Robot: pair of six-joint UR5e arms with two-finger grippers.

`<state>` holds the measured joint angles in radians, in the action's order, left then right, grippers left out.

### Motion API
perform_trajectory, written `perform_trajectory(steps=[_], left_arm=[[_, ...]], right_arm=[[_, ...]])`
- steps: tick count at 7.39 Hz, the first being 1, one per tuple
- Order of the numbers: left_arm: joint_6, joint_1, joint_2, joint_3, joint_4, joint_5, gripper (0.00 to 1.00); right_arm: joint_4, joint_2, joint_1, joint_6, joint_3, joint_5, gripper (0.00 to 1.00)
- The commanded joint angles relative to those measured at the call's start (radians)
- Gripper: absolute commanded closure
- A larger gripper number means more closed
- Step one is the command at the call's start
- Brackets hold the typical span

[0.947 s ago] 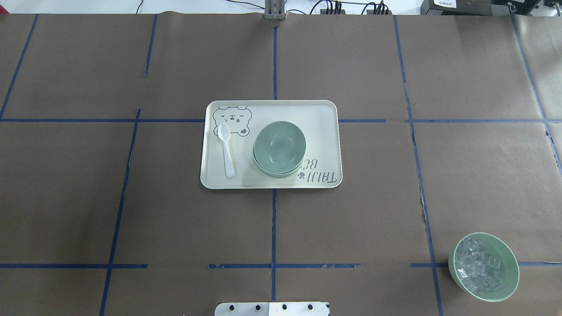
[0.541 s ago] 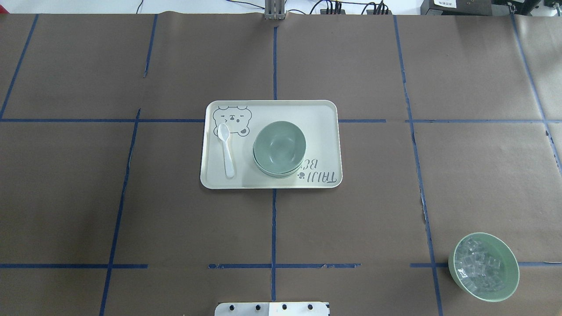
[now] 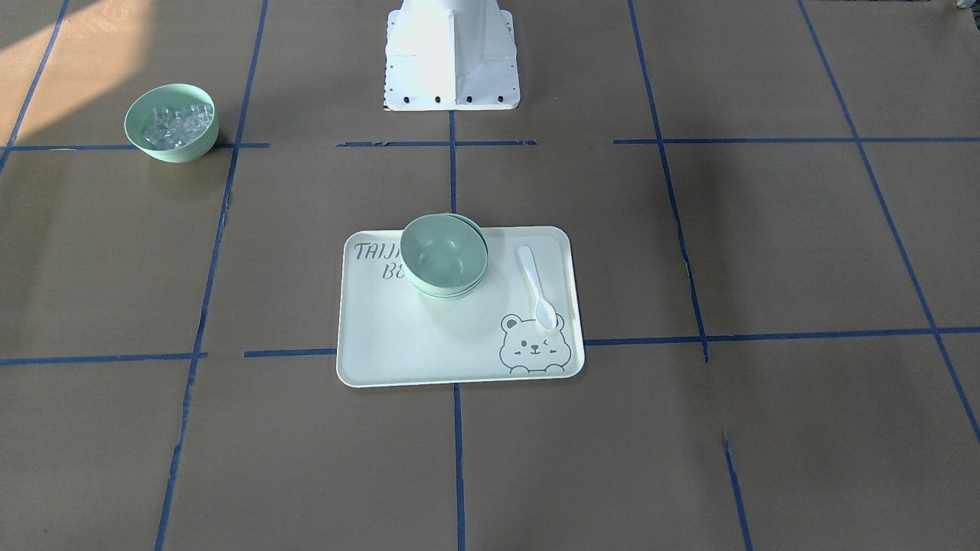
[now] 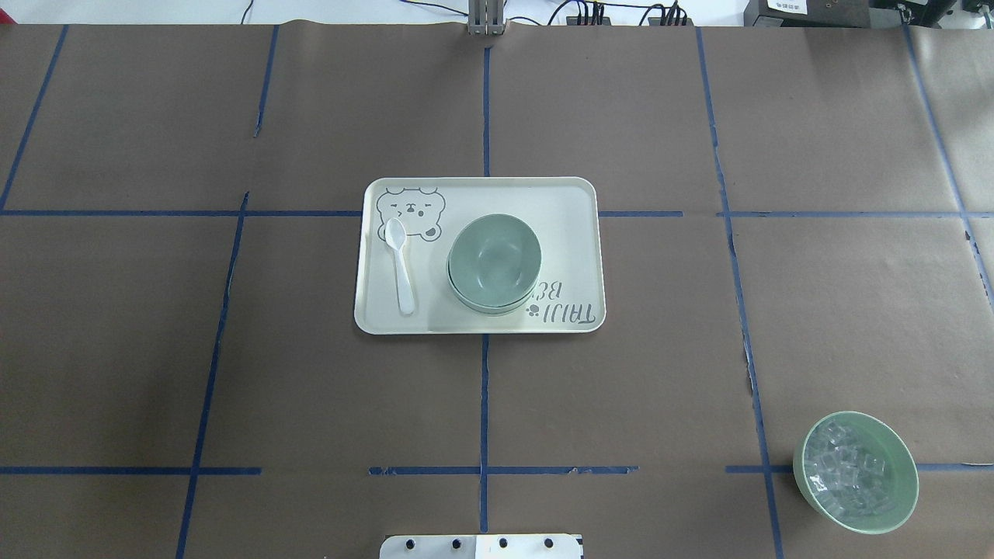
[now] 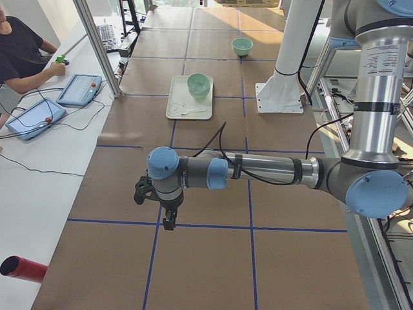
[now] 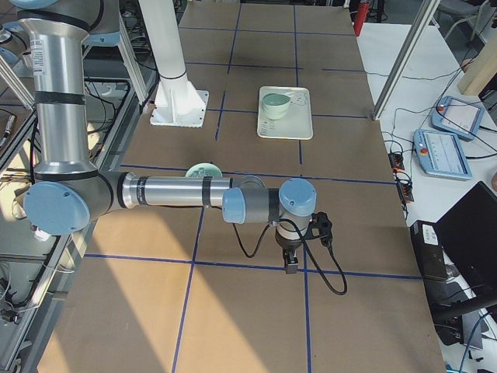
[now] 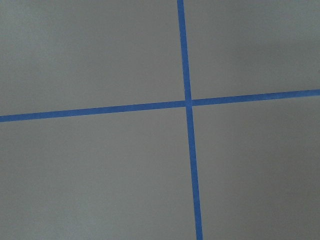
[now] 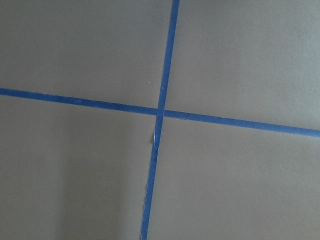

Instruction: Stack green bowls together

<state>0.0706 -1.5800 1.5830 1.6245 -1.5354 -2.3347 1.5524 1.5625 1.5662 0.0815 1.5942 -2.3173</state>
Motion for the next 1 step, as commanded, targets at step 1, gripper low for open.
perform_trajectory(steps=[1], left_arm=[[0.000,0.000,0.000,-0.002,0.000,0.000,0.00]], right_arm=[[0.000,0.001,0.000,-0.002,0.004,-0.001,0.00]])
